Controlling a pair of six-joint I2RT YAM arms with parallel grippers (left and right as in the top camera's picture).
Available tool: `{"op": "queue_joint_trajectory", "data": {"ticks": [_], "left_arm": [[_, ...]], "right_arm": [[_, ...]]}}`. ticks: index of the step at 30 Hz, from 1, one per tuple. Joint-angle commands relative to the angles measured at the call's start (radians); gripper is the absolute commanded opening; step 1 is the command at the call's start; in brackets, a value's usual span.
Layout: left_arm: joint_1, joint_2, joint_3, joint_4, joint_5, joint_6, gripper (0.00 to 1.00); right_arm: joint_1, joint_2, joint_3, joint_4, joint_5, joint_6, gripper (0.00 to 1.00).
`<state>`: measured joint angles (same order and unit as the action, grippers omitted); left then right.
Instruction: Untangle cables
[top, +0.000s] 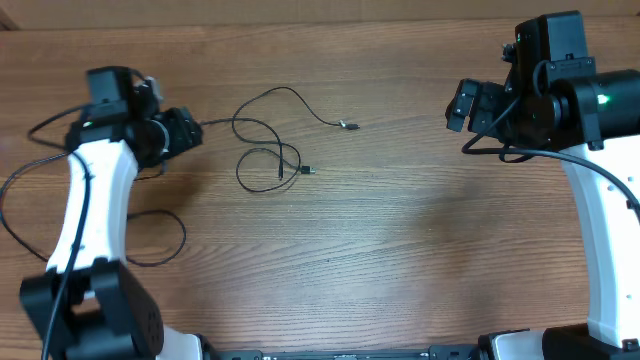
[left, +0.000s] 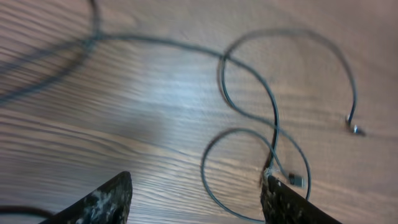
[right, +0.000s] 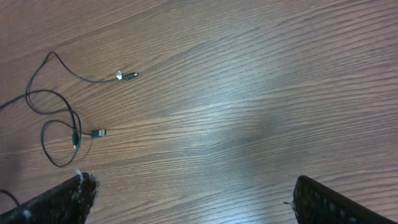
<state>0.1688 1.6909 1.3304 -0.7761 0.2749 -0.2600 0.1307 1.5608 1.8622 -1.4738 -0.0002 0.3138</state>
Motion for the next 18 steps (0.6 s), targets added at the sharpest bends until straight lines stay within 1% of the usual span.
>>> {"op": "queue_joint_trajectory", "data": {"ticks": [1, 4, 7, 10, 12, 14, 18], "left_arm": [[-0.064, 0.084, 0.014, -0.007, 0.041, -0.006, 0.63], [-0.155, 0.161, 0.014, -0.010, 0.062, -0.006, 0.63], [-0.211, 0.187, 0.014, -0.009, 0.084, -0.005, 0.63], [-0.330, 0.205, 0.014, -0.004, 0.092, 0.041, 0.65], [-0.394, 0.206, 0.014, 0.007, 0.079, 0.060, 0.64], [-0.438, 0.206, 0.014, 0.014, 0.030, 0.067, 0.64], [-0.531, 0.206, 0.013, 0.015, -0.211, 0.081, 0.63]], "right_arm": [[-0.003, 0.000, 0.002, 0.005, -0.002, -0.003, 1.00], [-0.003, 0.000, 0.002, 0.005, -0.002, -0.003, 1.00], [-0.003, 0.000, 0.002, 0.005, -0.002, -0.003, 1.00], [-0.003, 0.000, 0.002, 0.005, -0.001, -0.003, 1.00], [-0.003, 0.000, 0.002, 0.005, -0.002, -0.003, 1.00], [-0.003, 0.000, 0.002, 0.005, -0.002, -0.003, 1.00], [-0.003, 0.000, 0.002, -0.002, -0.002, -0.003, 1.00]]}}
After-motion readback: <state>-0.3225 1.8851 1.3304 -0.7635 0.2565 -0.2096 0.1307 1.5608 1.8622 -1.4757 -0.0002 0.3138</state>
